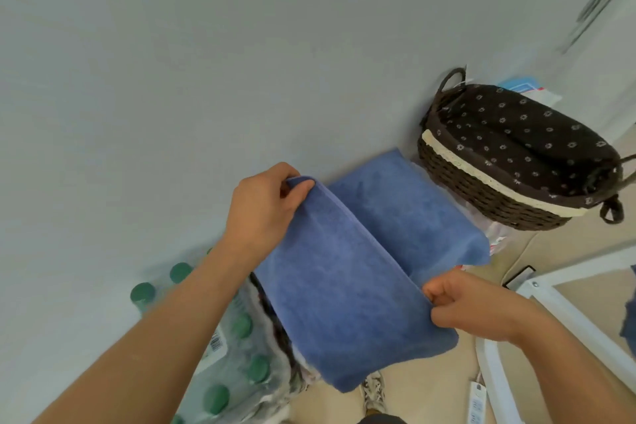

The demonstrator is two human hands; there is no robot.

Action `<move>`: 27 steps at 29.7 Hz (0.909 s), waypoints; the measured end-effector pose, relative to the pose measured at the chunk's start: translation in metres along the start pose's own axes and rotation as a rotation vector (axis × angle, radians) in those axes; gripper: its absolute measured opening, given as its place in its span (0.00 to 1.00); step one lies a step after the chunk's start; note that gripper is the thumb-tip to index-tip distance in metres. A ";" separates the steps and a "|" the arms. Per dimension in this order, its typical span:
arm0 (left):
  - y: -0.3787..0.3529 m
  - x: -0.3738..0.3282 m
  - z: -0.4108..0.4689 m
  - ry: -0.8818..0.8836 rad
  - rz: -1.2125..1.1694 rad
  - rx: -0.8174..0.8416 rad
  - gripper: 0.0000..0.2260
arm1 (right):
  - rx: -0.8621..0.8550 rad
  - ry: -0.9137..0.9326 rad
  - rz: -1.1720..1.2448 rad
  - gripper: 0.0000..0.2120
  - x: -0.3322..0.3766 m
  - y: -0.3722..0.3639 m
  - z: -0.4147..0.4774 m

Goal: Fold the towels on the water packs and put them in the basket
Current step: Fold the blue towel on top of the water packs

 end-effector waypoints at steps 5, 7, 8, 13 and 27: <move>-0.048 -0.049 0.035 -0.080 0.008 0.023 0.06 | 0.009 -0.124 -0.219 0.05 -0.022 0.047 0.024; -0.074 -0.053 0.041 -0.100 0.076 0.111 0.07 | -0.129 -0.081 -0.210 0.06 -0.023 0.063 0.038; -0.085 -0.053 0.040 -0.098 0.093 0.157 0.07 | -0.224 -0.044 -0.142 0.08 -0.020 0.070 0.046; -0.116 -0.046 0.034 -0.014 0.096 0.254 0.05 | -0.456 0.129 -0.137 0.22 0.010 0.084 0.107; -0.146 -0.040 0.024 -0.122 0.202 0.341 0.06 | -0.683 0.036 -0.021 0.12 0.051 0.105 0.216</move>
Point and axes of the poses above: each hand's wrist, its own z-axis towards the middle knuckle, its own y-axis out of the back of the hand, x = y × z, the point moved 2 cm from there along z, towards the middle knuckle, and after that the axes turned 12 degrees about z, right-handed, at the moved point
